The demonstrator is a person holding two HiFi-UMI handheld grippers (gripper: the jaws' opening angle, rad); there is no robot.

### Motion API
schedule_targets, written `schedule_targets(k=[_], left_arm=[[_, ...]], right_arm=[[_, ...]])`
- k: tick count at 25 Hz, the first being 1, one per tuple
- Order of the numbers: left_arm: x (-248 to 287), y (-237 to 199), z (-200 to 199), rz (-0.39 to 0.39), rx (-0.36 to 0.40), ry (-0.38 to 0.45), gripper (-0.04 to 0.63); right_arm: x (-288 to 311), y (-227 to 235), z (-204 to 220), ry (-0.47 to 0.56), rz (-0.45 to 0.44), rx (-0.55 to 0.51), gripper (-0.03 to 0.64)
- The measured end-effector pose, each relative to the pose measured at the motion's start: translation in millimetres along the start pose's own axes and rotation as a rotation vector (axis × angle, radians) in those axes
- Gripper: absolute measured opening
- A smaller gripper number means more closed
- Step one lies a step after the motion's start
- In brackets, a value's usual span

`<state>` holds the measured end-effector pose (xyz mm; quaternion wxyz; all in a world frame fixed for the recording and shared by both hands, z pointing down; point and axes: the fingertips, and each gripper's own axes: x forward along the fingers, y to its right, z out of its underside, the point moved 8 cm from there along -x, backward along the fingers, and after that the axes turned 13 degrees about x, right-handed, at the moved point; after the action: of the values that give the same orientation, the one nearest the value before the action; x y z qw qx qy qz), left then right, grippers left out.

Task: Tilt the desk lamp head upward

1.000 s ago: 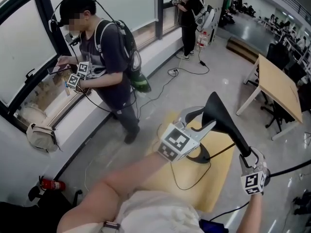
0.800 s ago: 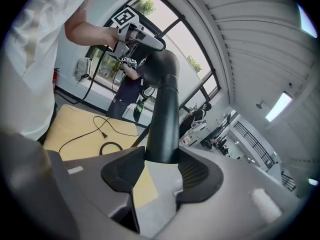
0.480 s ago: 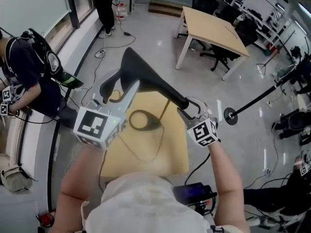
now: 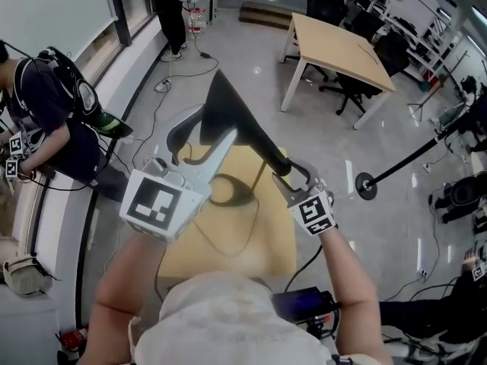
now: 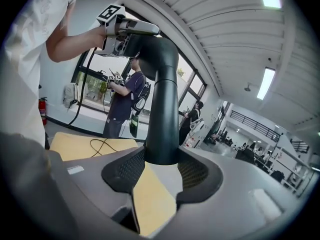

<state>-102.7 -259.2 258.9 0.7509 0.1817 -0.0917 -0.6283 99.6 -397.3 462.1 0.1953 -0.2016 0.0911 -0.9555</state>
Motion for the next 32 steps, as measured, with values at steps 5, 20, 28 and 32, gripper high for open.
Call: schedule_targets(k=[5,20,28,32], left_arm=[[3,6,-16,0.008,0.031,-0.005,0.191],[8,28,-24,-0.009,0.041,-0.025,0.204],[-5,26,-28,-0.034,0.01,-0.035,0.204],[-11,17,-22,-0.039,0.017,-0.016,0.192]], right_arm=[[4,-3,-1,0.026,-0.009,0.051,0.213],[1,-4,13,0.078,-0.019,0.087,0.213],[4,-11,10,0.105,-0.026,0.063,0.213],[6,-14,7,0.102,-0.042,0.038,0.215]])
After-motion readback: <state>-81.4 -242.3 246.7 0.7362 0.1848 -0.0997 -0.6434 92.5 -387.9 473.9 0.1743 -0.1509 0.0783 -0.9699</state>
